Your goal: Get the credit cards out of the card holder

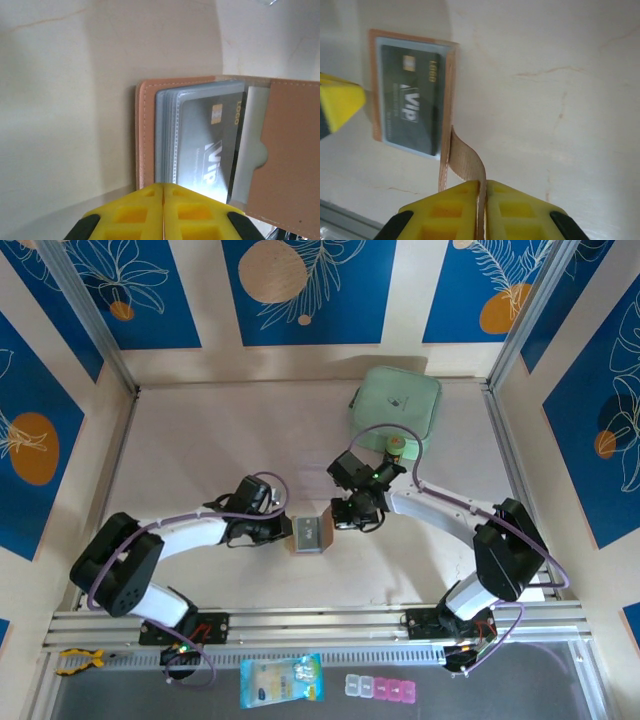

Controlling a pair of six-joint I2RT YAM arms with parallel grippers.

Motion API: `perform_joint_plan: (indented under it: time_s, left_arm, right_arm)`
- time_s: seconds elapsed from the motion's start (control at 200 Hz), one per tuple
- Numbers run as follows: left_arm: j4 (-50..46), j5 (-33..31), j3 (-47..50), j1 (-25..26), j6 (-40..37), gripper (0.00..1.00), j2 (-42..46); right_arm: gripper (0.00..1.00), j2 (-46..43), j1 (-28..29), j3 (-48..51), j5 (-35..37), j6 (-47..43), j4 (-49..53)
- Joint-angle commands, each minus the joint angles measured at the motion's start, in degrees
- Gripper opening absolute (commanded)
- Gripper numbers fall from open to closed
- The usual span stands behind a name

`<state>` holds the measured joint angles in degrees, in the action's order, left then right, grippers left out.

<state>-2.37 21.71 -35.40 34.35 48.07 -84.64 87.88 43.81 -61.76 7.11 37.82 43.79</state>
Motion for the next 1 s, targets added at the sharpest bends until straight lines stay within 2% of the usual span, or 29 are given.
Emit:
perform_joint_plan:
  time_s: [0.0, 0.67, 0.885, 0.995]
  left_arm:
    - [2.1, 1.49, -0.24, -0.22, 0.69, 0.07, -1.77]
    - [1.07, 0.63, -1.0, 0.6, 2.11, 0.05, -4.88]
    - [0.09, -0.41, -1.34, 0.85, 2.02, 0.05, -5.1]
    - [0.68, 0.13, -1.09, 0.91, 2.36, 0.05, -5.26]
  right_arm:
    - [0.11, -1.5, -1.14, 2.94, -1.08, -0.73, -1.34]
    - [0.12, 2.15, -6.29, 10.81, -1.69, -2.66, -8.78]
    - [0.17, 4.73, -6.81, 11.53, -0.19, -2.84, -10.32]
    - [0.22, 5.87, -6.81, 11.5, 0.77, -2.6, -10.02]
